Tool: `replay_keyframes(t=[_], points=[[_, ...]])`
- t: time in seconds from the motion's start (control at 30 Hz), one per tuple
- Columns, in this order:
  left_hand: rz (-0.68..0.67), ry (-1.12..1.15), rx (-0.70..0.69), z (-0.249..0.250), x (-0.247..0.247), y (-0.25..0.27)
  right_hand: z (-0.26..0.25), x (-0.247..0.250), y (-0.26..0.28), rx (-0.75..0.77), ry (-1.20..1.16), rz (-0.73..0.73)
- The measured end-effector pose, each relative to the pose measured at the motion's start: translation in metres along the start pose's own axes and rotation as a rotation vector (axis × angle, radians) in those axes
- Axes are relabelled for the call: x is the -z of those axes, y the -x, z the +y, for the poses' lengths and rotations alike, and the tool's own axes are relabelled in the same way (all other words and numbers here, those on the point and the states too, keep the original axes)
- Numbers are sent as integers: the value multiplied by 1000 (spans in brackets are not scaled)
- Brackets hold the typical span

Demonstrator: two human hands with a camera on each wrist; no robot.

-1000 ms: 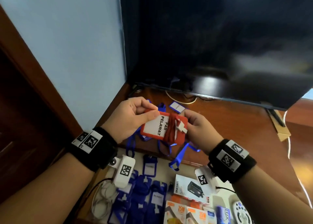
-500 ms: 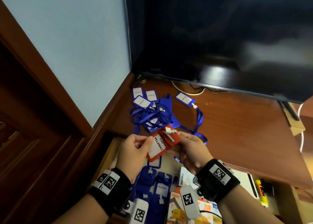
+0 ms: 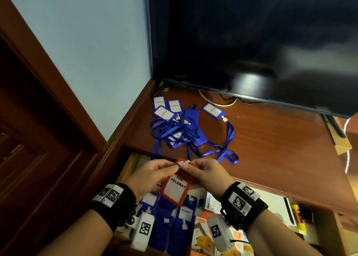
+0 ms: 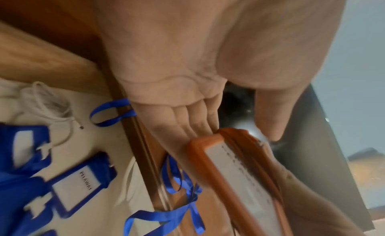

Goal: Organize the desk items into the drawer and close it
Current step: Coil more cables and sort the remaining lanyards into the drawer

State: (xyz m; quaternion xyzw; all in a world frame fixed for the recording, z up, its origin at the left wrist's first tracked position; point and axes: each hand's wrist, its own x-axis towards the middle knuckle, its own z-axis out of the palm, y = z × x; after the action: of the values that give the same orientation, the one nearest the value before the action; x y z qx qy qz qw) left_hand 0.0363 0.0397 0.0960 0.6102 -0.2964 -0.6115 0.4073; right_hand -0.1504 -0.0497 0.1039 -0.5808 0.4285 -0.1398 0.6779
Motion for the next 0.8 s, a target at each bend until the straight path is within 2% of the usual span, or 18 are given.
replay_keyframes(t=[0.07, 0.17, 0.3, 0.37, 0.47, 0.6, 0.8], points=[[5, 6, 33, -15, 1, -5, 1, -4, 0, -20, 146, 9], [-5, 69, 155, -40, 5, -12, 15, -6, 0, -66, 413, -5], [200, 14, 287, -84, 29, -45, 31, 8, 12, -95, 779, -17], [304, -93, 307, -115, 50, -73, 44, 18, 16, -118, 771, -35], [335, -258, 285, -163, 74, -125, 60, 31, 23, -177, 738, -16], [354, -505, 222, -123, 47, -130, 69, 46, 28, -213, 779, -17], [416, -608, 267, -128, 46, -159, 57, 57, 24, -148, 892, 0]])
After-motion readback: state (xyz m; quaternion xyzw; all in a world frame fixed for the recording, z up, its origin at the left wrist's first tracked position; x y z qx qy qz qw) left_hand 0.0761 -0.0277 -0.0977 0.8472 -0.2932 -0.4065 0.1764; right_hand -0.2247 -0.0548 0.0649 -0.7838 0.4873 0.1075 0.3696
